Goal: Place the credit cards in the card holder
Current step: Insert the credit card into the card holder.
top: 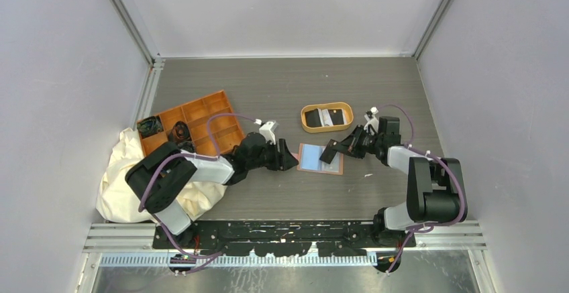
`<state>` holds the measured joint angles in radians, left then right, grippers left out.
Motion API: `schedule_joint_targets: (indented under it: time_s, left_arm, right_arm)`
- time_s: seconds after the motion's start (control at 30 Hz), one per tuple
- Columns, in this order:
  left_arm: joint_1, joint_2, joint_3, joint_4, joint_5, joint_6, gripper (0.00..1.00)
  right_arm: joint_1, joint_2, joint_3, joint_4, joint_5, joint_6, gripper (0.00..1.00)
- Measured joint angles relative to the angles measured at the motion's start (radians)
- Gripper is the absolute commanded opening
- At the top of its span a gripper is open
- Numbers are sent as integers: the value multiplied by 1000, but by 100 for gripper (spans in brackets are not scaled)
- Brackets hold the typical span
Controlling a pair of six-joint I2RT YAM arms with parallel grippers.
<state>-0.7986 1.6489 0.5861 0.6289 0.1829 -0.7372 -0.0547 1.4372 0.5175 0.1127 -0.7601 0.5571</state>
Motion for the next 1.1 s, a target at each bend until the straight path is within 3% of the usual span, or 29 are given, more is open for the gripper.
schedule_joint_targets:
  time_s: [0.23,0.63,1.1]
  left_arm:
    - [-1,40,103,-224,-22,-20,55]
    - [-1,111,213,-300,-2,-23,53]
    - [0,165,298,-379,-4,-10,35]
  right_arm:
    - [6,26,0,-1,5,-3,1]
    - [29,89,0,14,-20,1,1]
    - [48,125,0,54,-70,19,1]
